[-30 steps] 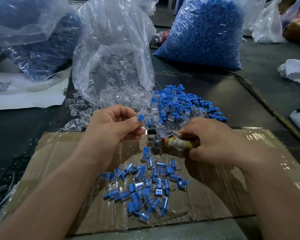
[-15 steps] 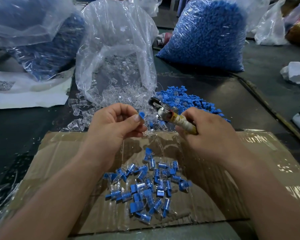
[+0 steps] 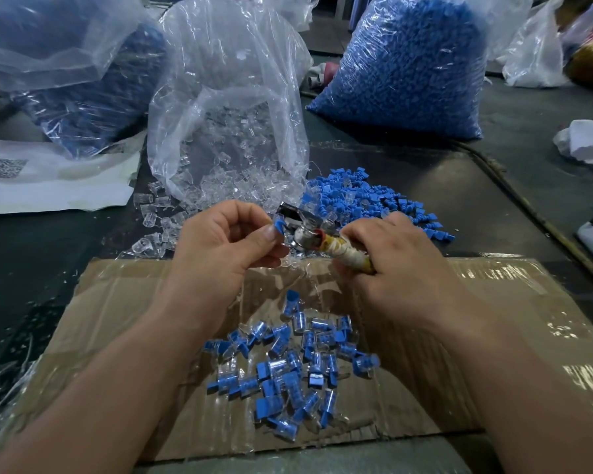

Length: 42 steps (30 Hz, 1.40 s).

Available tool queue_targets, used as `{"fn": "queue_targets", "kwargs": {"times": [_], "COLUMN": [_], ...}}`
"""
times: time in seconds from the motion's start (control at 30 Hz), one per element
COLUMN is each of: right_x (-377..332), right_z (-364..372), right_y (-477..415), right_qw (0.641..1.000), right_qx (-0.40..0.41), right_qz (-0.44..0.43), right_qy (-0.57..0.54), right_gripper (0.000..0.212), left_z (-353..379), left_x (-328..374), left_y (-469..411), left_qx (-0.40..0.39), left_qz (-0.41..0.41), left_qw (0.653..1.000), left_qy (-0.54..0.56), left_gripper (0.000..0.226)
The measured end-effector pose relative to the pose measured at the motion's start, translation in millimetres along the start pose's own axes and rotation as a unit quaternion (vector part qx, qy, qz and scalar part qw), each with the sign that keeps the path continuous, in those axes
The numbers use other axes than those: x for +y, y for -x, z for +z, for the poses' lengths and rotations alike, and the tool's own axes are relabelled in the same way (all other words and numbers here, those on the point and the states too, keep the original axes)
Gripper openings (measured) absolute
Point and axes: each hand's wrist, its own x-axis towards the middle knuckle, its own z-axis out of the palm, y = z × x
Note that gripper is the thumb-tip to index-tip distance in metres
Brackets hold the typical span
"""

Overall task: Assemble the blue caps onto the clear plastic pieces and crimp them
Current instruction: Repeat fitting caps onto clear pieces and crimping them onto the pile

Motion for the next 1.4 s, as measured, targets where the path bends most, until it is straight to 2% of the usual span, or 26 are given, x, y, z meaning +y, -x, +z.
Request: {"fn": "queue_targets", "kwargs": {"times": [0.1,0.37,0.87,1.1,1.23,1.33,1.4], "right_x": [-1,-1,-6,-7,0,10,14], "right_z": [0,2,4,6,5,2,0], "right_y": [0,0,-3,-1,-2,-1,-1], "right_qw": [1.0,0.999,0.999,0.999,0.998,0.998,0.997], "right_qx": [0.002,-0.006,-0.006,0.014,-0.004,-0.039,-0.063], "right_qz": [0.001,0.008,0.025,0.024,0.023,0.031,0.04], "right_qy": [-0.011,-0.035,-0.033,-0.029,-0.058,-0.043,-0.029], "right_gripper": [0.019,0.015,0.017,0.016,0.017,0.021,0.02], "left_z": [0,2,4,5,6,3,-1], "left_x": [-1,-3,-2,1,0,3,9], "left_y": [0,2,5,6,5,4,4], "left_qx": [-0.002,0.018,0.049,0.056,0.065,0.081,0.058], "left_qz": [0.017,0.087,0.099,0.091,0.074,0.058,0.044], "left_qw": [1.0,0.99,0.981,0.98,0.983,0.991,0.996], "left_qy": [-0.018,-0.113,-0.161,-0.165,-0.154,-0.085,-0.045], "left_gripper": [0.008,0.025,0.024,0.023,0.022,0.017,0.009]}}
